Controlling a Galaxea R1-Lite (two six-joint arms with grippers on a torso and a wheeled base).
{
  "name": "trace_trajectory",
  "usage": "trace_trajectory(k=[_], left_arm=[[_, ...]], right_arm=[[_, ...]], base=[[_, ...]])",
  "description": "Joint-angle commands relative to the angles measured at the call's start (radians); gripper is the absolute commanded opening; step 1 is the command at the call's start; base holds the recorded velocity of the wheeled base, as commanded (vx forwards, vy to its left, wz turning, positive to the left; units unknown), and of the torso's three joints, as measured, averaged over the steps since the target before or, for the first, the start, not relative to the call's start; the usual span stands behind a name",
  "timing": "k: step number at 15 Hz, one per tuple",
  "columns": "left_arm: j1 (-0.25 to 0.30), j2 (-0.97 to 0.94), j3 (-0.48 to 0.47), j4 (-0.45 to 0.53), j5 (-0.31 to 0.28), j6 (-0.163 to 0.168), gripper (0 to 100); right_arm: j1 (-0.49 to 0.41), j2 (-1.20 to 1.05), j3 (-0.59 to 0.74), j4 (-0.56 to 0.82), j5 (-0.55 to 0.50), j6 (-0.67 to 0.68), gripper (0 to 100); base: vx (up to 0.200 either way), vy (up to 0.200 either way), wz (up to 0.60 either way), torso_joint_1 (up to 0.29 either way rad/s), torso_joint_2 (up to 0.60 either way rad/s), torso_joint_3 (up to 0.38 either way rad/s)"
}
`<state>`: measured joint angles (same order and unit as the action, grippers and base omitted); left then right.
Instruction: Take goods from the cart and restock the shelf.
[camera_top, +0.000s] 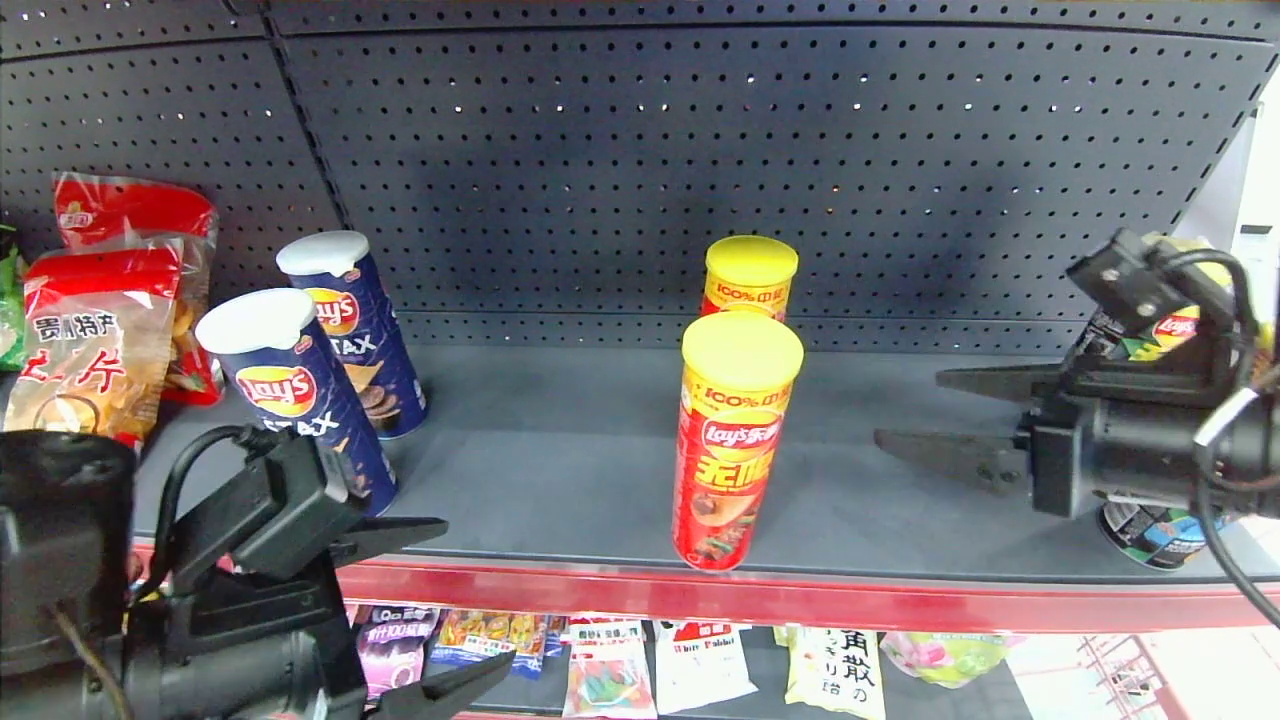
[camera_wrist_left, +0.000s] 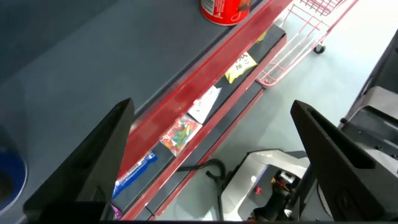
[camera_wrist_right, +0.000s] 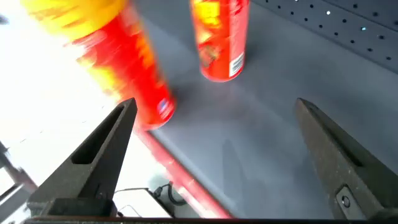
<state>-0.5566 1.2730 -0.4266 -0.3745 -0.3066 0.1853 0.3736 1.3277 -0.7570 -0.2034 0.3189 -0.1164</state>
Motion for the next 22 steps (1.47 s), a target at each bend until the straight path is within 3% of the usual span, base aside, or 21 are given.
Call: trace_trajectory(k=[1, 7, 9, 22], left_arm=[[-0.002, 0.128, -0.058, -0.014, -0.002, 0.0, 100], [-0.019, 0.342, -0.218, -0.089, -0.02, 0.0, 100], [-0.04, 0.391, -0.259, -0.089, -0.023, -0.001, 100], [-0.042, 0.569, -0.454, -0.092, -0.014, 0.0, 100]], right_arm=[[0.007, -0.205, 0.114, -0.001, 0.011, 0.0, 100], [0.001, -0.429, 0.191, 0.009, 0.015, 0.003, 100], [-0.002, -0.444, 0.185, 0.009, 0.012, 0.011, 100], [-0.004, -0.469, 0.182, 0.009, -0.024, 0.035, 100]], base=[[0.0, 0.0, 0.0, 0.0, 0.0, 0.0], [0.0, 0.0, 0.0, 0.0, 0.0, 0.0], [0.0, 0.0, 0.0, 0.0, 0.0, 0.0], [0.0, 0.0, 0.0, 0.0, 0.0, 0.0]])
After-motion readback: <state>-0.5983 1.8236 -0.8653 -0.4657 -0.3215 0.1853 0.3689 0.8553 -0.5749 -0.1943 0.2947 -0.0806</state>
